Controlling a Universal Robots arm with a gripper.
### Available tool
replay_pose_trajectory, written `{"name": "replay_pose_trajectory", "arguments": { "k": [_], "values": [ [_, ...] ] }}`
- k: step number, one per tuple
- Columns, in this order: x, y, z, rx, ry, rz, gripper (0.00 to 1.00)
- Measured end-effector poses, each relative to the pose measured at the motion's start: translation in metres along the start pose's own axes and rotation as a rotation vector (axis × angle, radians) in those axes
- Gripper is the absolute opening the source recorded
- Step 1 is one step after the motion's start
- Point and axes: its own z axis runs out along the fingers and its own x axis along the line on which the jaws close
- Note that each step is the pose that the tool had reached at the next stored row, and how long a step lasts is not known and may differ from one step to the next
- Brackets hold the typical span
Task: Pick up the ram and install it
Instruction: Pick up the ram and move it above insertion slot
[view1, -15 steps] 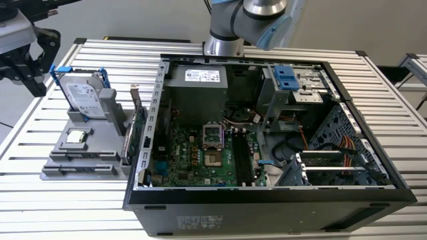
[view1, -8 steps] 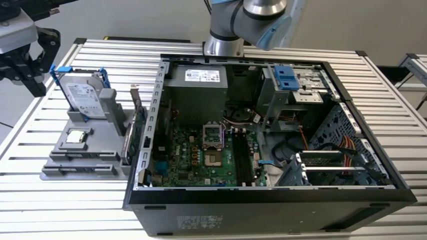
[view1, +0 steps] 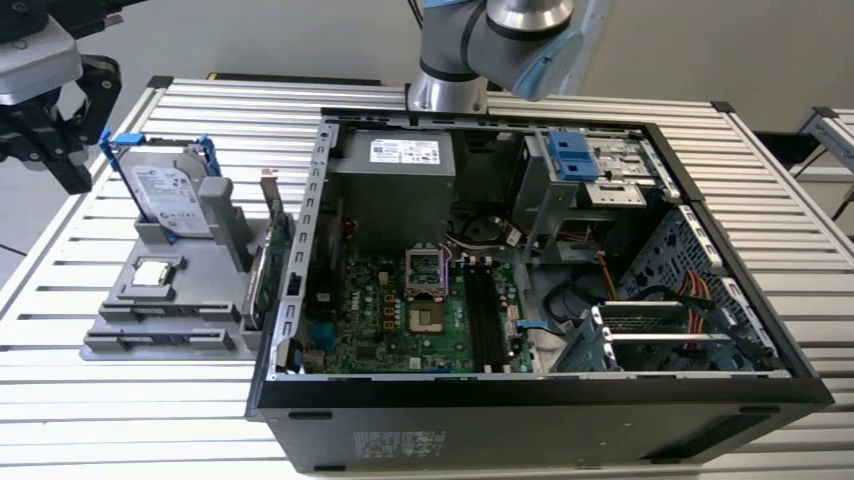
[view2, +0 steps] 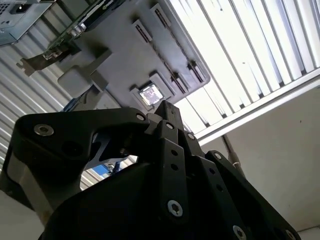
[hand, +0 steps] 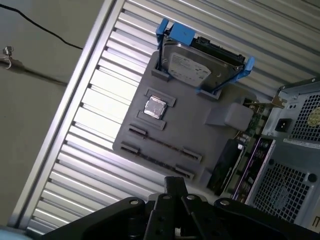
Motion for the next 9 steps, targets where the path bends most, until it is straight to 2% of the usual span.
{"name": "replay_pose_trajectory", "arguments": {
  "k": [9],
  "values": [
    [0.0000,0.0000,0.0000,-0.0009,0.0023,-0.047,0.00]
  ]
}}
